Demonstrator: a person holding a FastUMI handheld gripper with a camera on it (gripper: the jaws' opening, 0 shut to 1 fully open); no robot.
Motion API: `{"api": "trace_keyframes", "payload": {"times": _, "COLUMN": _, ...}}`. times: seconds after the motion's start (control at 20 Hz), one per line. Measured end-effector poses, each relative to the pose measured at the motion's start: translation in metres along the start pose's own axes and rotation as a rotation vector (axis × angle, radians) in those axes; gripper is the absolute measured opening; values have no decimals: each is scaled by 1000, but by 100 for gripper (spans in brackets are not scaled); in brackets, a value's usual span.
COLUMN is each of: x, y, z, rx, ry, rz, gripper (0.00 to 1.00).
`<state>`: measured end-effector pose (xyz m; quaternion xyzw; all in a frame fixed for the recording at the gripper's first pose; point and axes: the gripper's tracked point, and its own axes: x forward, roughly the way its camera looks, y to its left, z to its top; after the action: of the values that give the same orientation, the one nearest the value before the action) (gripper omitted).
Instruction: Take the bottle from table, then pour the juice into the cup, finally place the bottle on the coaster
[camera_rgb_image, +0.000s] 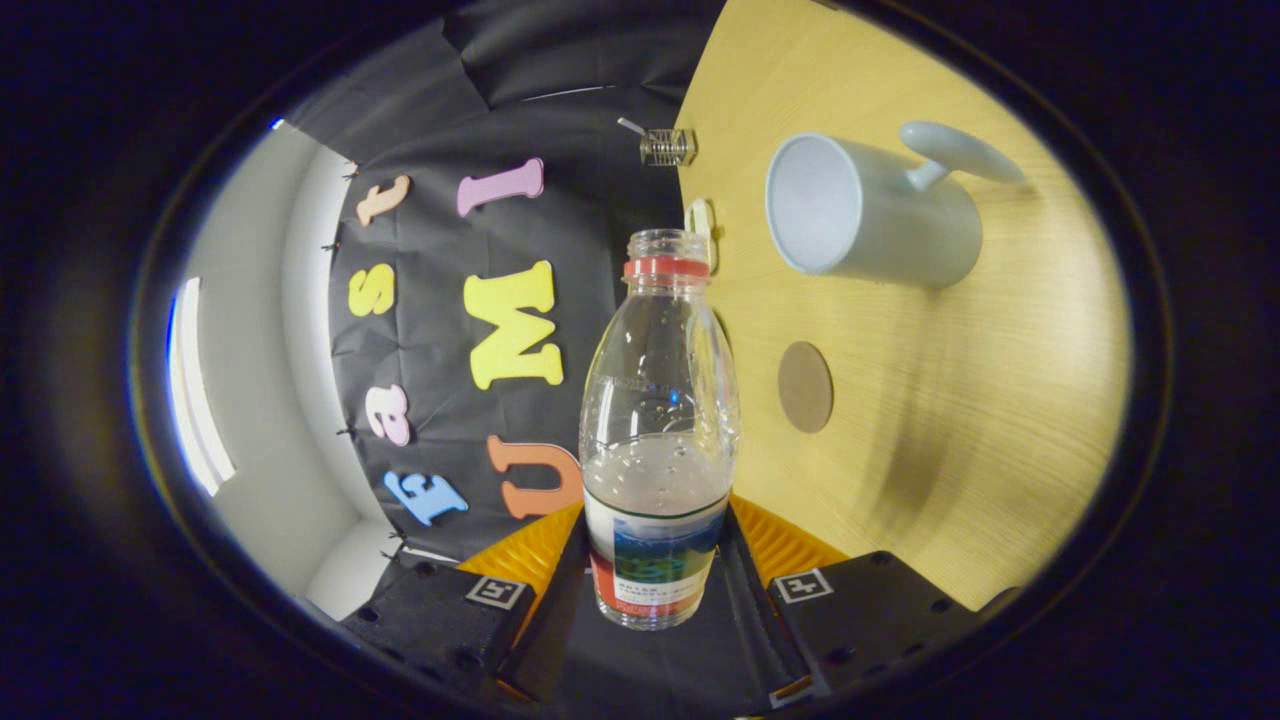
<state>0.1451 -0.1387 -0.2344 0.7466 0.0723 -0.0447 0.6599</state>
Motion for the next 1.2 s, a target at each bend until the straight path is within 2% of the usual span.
{"api": "trace_keyframes", "payload": {"times": 1.2, "x": 0, "y": 14, "z": 0, "rx": 89, "ry": 22, "rz": 13, "gripper": 75}}
